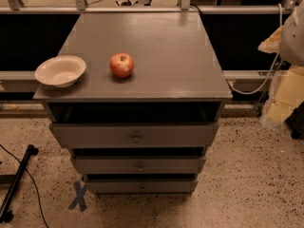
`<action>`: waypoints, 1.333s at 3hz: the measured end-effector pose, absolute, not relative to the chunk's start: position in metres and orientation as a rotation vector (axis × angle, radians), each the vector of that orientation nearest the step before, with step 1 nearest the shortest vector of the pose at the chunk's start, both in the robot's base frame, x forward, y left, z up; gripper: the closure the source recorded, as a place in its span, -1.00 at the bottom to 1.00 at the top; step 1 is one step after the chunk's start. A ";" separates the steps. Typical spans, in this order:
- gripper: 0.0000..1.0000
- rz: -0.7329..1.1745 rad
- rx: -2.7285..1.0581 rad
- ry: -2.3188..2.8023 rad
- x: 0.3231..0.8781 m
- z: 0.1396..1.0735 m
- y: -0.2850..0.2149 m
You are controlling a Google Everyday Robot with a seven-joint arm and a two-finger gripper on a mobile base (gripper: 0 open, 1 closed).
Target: Open top drawer
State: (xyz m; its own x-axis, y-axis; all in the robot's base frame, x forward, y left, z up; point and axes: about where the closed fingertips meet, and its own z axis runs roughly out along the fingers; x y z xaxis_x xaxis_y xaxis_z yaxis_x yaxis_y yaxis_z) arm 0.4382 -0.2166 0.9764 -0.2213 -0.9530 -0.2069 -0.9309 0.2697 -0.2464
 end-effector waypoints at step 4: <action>-1.00 0.300 -1.793 1.873 0.423 0.840 -0.123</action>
Offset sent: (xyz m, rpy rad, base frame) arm 0.0043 0.0507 -0.0923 0.2424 0.0148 0.2477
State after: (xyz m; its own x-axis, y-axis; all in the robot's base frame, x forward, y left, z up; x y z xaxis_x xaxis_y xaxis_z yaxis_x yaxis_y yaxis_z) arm 0.4226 -0.1232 0.8396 0.0165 -0.8594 -0.5110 -0.9761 0.0970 -0.1945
